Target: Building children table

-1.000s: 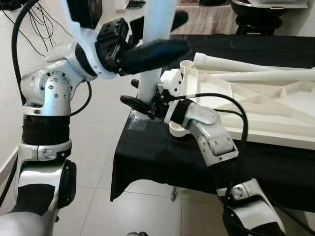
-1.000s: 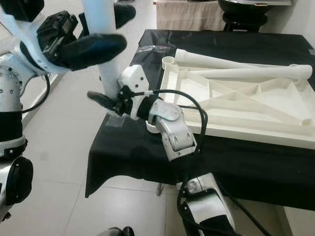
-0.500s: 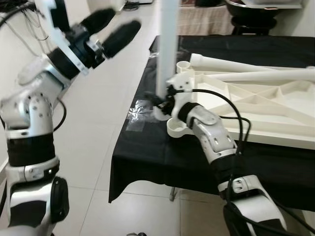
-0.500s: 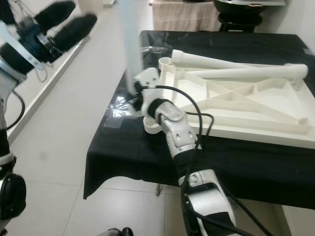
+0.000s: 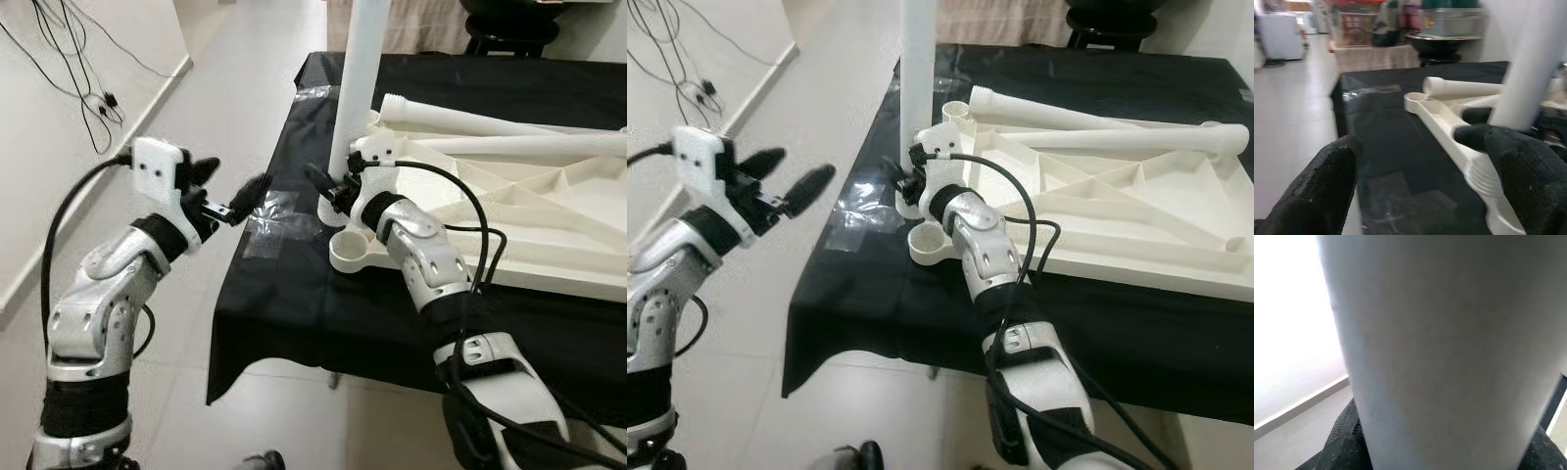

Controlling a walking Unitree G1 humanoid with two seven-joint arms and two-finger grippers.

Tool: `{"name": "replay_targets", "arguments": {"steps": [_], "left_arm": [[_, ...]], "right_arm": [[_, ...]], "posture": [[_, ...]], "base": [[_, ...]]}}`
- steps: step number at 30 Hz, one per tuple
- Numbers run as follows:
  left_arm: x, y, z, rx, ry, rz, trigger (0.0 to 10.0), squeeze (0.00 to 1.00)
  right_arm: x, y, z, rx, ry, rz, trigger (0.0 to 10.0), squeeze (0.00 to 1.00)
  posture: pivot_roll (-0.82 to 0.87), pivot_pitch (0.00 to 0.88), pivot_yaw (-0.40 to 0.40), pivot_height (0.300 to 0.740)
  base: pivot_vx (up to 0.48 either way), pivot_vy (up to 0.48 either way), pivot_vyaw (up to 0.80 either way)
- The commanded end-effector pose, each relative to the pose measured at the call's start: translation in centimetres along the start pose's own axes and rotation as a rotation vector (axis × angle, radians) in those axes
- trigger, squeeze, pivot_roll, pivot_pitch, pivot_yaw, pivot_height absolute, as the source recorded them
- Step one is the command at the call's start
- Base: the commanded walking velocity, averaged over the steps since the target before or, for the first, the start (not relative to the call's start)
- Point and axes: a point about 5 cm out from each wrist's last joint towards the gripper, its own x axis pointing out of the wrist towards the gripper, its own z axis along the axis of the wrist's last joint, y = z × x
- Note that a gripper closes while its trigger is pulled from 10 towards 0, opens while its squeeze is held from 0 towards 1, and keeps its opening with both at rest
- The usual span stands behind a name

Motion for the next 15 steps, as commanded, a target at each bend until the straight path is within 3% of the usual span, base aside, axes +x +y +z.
{"name": "replay_targets", "arguments": {"steps": [1, 3, 4, 5, 6, 8, 9, 15], "left_arm": [[-0.2, 0.1, 0.6, 0.029, -0.015, 0.007, 10.0, 0.0], [-0.2, 0.1, 0.6, 0.029, -0.015, 0.007, 10.0, 0.0], [-0.8, -1.0, -1.1, 0.023, 0.036, 0.03, 10.0, 0.0], [-3.1, -3.7, -4.3, 0.016, 0.158, 0.007, 10.0, 0.0], [-3.1, -3.7, -4.3, 0.016, 0.158, 0.007, 10.0, 0.0], [-6.5, -7.6, -6.9, -0.024, 0.283, -0.048, 10.0, 0.0], [-7.6, -9.1, -7.3, -0.018, 0.313, -0.116, 10.0, 0.0], [-9.6, -11.8, -7.0, -0.026, 0.325, -0.262, 10.0, 0.0]], "right_arm": [[0.1, 0.3, 0.6, -0.005, -0.033, 0.012, 10.0, 0.0], [0.1, 0.3, 0.6, -0.005, -0.033, 0.012, 10.0, 0.0], [0.1, 0.6, 1.3, 0.014, -0.075, 0.066, 10.0, 0.0], [-0.5, 0.8, 2.7, 0.001, -0.114, 0.281, 10.0, 0.0], [-0.5, 0.8, 2.7, 0.001, -0.114, 0.281, 10.0, 0.0], [-1.8, 0.8, 4.6, -0.028, -0.15, 0.564, 10.0, 0.0], [-2.3, 0.2, 5.3, -0.029, -0.152, 0.641, 10.0, 0.0], [-3.2, -1.6, 6.8, -0.003, -0.158, 0.73, 10.0, 0.0]], "posture": [[0.09, 0.284, 0.028, 0.74], [0.09, 0.284, 0.028, 0.74], [0.1, 0.312, 0.028, 0.74], [0.12, 0.403, 0.027, 0.74], [0.12, 0.403, 0.027, 0.74], [0.11, 0.426, 0.026, 0.74], [0.11, 0.432, 0.024, 0.74], [0.1, 0.45, 0.022, 0.74]], "base": [[0.0, 0.0, 0.0], [0.0, 0.0, 0.0], [0.0, 0.0, 0.0], [0.0, 0.0, 0.0], [0.0, 0.0, 0.0], [0.0, 0.0, 0.0], [0.0, 0.0, 0.0], [0.0, 0.0, 0.0]]}}
